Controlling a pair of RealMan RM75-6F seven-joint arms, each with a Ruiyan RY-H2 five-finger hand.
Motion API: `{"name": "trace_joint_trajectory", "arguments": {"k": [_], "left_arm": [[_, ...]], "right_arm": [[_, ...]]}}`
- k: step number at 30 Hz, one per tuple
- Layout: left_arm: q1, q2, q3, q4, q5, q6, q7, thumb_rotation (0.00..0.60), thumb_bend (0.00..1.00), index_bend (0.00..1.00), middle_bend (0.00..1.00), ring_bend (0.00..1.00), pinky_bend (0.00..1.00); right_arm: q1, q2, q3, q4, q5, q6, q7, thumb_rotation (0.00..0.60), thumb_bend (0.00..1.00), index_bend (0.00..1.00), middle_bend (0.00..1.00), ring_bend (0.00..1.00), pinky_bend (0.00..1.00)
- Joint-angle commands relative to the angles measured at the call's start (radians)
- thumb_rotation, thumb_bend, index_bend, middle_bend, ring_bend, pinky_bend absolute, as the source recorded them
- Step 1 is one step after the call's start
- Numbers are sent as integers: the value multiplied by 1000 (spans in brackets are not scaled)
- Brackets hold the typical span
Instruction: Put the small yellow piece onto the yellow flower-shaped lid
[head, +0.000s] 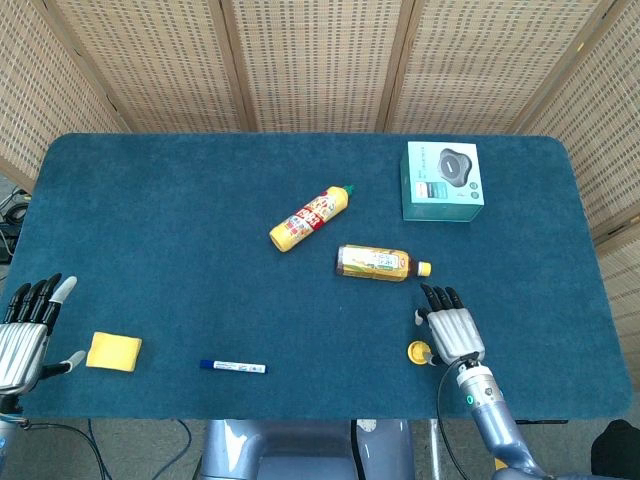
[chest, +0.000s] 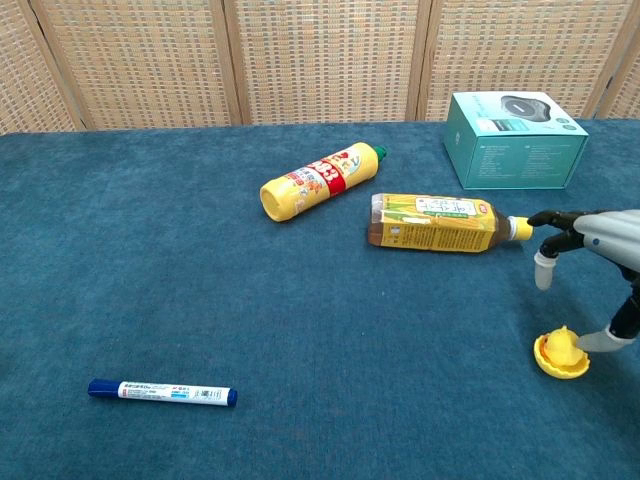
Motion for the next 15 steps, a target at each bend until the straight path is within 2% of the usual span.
{"name": "trace_joint_trajectory", "arguments": {"k": [1,10,15], "left_arm": [[0,0,0,0,0,0,0,600,151,0,0,0,0],[3,0,-4,0,-6,6,1,600,148,0,0,0,0],[3,-2,-5,2,-7,6,7,600,149,0,0,0,0]], "right_arm": [[3,28,24,-12,-3,12,14,600,114,352,0,0,8],[-24,121,43,-47,-24,52,64,600,111,279,0,0,0],[-68,165,23,-25,-85,79,150,600,98,203,0,0,0]]}}
